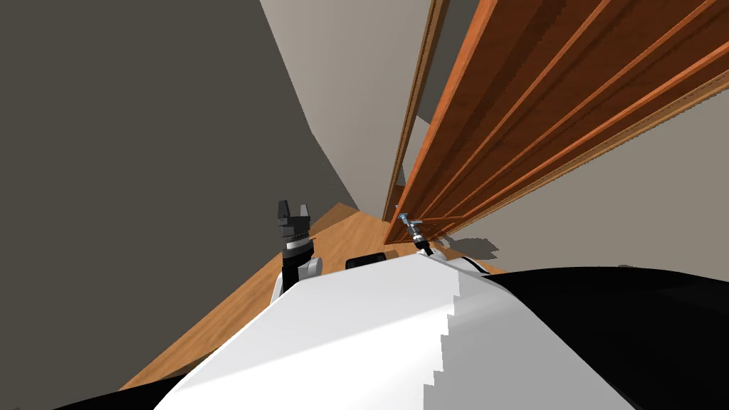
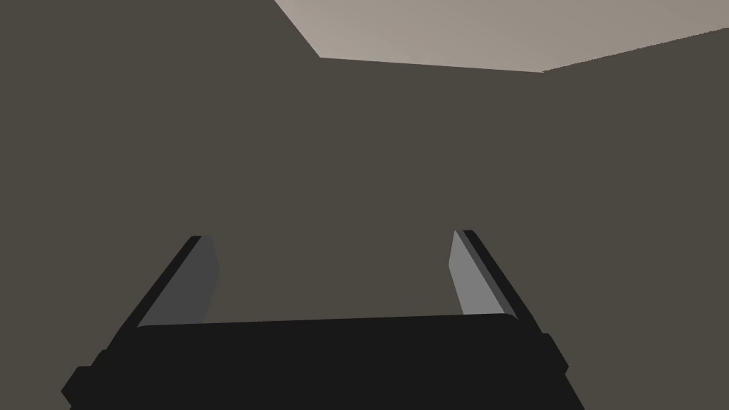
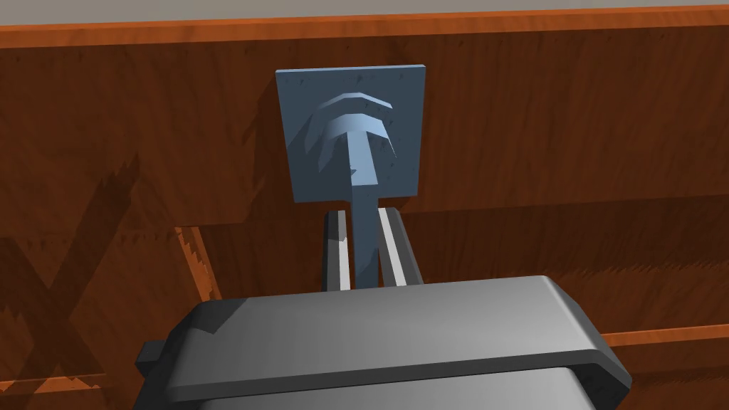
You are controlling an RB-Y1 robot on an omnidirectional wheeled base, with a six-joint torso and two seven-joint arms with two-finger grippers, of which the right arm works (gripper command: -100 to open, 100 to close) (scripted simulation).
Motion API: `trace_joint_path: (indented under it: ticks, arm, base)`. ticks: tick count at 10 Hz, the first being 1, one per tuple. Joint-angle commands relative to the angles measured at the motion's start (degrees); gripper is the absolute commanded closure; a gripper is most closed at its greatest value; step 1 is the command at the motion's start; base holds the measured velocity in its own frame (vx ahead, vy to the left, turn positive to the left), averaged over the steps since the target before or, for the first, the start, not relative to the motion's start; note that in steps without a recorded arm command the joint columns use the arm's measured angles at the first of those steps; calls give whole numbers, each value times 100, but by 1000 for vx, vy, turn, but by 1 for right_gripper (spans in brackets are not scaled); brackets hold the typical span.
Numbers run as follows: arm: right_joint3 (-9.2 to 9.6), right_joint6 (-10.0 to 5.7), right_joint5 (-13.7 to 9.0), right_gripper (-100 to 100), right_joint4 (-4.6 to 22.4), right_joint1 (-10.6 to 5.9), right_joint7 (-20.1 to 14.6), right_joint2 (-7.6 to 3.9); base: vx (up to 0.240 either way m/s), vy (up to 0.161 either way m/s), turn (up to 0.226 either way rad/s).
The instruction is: Pull the door open
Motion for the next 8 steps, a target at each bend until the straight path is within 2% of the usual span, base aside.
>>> trace_joint_path:
  ticks: [1,2,3,4,7,8]
  arm:
    - [79,-68,61,100,-111,118,-99,-74]
    - [150,-136,114,100,-126,156,-168,-113]
    - [141,-139,104,100,-32,99,-123,-46]
    - [236,-330,172,100,-25,217,-219,-112]
    - [306,-502,222,100,-18,310,-298,-184]
    - [356,-628,258,100,-13,378,-355,-237]
  base:
    - [-207,-86,35]
    - [-192,-64,44]
    - [-86,-13,17]
    - [-119,-33,101]
    - [-150,-59,64]
    - [-145,-58,71]
